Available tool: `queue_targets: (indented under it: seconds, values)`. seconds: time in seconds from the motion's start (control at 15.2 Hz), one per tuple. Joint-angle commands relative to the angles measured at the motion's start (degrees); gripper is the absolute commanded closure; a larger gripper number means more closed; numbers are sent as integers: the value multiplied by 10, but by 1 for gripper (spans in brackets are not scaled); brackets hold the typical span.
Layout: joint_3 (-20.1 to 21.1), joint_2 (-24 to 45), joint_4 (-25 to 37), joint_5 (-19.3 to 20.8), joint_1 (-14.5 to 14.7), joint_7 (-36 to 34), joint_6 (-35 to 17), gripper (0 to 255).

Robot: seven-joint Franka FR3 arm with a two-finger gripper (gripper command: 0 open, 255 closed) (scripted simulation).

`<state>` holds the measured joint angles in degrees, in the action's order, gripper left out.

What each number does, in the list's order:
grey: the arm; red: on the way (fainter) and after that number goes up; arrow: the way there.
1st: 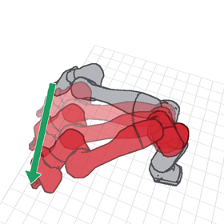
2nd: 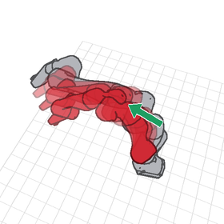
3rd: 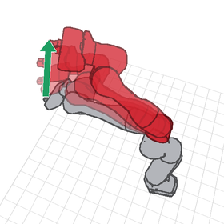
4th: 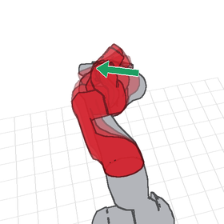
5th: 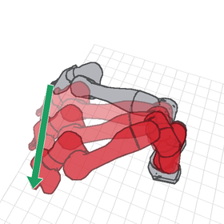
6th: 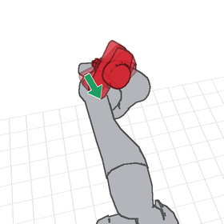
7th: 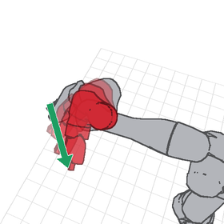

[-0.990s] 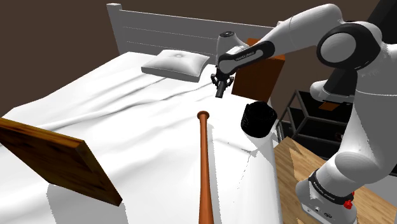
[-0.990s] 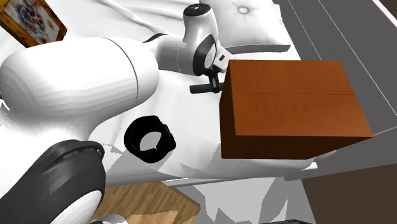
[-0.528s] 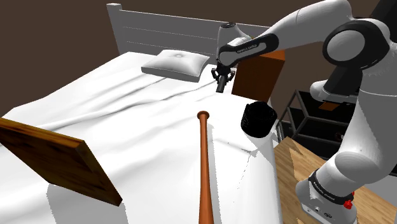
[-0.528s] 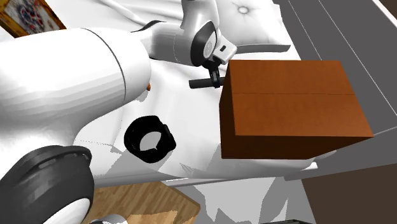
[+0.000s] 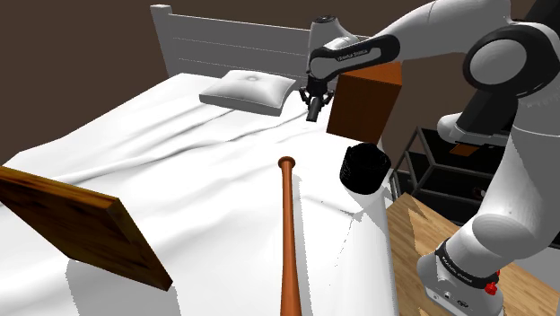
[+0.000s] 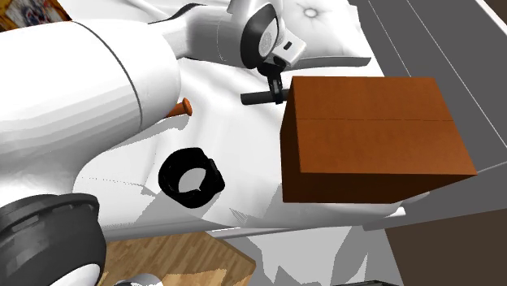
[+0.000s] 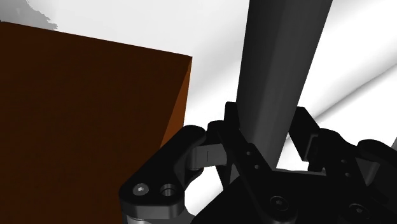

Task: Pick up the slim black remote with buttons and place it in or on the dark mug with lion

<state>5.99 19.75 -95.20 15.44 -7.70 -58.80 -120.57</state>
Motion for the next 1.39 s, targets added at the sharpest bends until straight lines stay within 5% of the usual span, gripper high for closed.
queue_targets:
  seconds: [0.0,0.92,1.32]
  values:
    - [0,-4,9,-2,0,4,12,255]
    - [4,-20,89,-14,1,25,107,255]
    - [10,-166,-110,-24,-1,9,54,255]
